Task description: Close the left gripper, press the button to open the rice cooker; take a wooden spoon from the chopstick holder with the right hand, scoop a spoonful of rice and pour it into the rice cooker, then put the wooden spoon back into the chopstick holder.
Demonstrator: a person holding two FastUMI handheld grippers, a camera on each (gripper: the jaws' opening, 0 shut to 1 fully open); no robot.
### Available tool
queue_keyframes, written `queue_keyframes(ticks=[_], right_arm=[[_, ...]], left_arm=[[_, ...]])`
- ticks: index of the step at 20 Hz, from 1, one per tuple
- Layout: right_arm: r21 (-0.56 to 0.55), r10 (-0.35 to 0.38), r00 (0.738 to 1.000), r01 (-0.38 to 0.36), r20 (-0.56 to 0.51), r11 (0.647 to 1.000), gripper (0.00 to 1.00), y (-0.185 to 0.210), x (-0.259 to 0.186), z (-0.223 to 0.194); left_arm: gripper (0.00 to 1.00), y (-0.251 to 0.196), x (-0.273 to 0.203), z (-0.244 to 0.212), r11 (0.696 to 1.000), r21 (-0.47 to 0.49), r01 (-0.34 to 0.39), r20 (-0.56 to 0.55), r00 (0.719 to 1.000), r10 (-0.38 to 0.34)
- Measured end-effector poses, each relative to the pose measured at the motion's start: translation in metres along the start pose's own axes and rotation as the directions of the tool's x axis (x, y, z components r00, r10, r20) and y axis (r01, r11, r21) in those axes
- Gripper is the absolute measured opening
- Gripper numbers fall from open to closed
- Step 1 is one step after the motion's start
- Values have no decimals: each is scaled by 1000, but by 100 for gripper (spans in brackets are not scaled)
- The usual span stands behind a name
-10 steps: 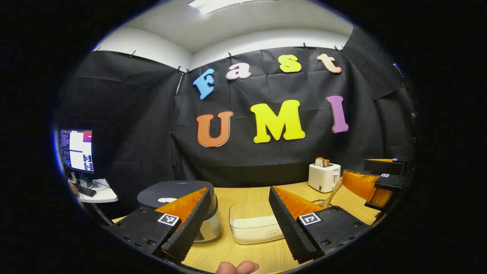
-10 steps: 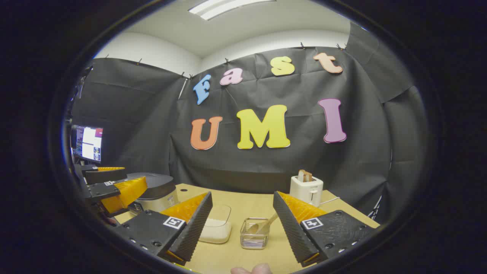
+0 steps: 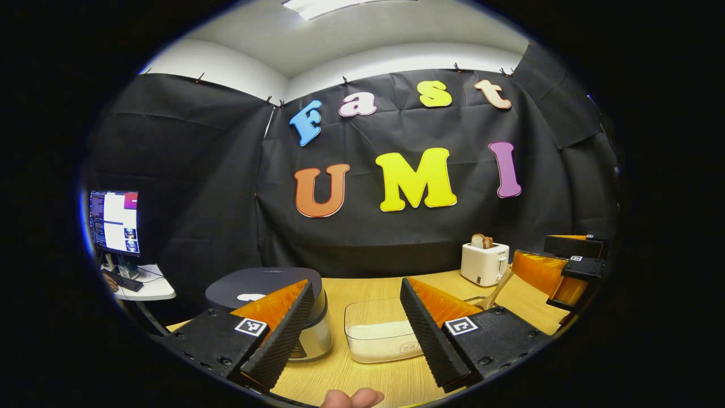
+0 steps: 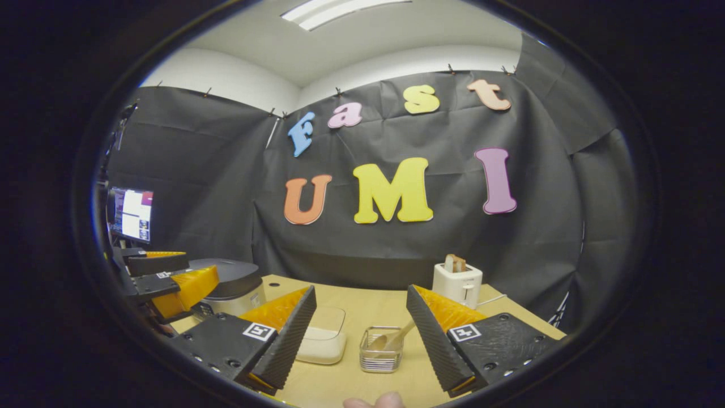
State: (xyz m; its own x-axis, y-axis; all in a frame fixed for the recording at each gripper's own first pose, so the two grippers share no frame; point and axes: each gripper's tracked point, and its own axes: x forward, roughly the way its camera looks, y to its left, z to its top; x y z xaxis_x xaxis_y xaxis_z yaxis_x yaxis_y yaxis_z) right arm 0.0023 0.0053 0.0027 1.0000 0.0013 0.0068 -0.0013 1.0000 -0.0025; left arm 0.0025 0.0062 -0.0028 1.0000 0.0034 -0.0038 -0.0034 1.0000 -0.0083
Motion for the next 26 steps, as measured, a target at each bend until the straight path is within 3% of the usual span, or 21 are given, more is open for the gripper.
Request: queue_keyframes(ticks=[26], right_arm=[[-1,18,1000,-18,5,1000,95,4,0,-10]], left_arm=[[98,14,5,-5,998,-29,-55,-15,998,55]])
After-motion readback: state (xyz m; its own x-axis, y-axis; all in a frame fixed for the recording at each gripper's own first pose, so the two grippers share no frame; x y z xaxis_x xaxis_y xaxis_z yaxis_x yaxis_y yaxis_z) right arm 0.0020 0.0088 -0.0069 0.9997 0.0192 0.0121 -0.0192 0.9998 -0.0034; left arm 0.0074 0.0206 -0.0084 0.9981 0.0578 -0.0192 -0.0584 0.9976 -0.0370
